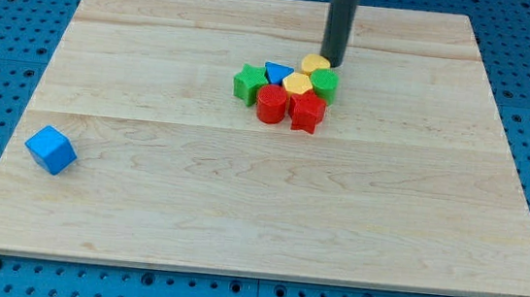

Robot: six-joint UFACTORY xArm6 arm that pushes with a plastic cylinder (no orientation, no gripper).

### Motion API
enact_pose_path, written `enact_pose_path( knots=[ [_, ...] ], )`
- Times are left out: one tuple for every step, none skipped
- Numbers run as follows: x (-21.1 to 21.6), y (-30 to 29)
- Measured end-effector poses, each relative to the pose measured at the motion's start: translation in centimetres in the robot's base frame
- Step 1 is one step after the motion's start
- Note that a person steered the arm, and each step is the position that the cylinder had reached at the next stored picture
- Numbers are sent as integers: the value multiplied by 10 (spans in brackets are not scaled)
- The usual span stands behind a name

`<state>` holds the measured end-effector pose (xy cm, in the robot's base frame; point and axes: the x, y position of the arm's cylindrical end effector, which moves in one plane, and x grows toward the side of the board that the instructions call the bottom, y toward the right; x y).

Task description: Slide the blue cube slightly right

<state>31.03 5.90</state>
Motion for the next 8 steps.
enact_pose_path(
  knots=[
    [0, -2],
    [-3, -2],
    [-35, -12],
    [-38, -67],
    [-38, -147],
    [-33, -221],
    [15, -268],
    [76, -305]
  ],
)
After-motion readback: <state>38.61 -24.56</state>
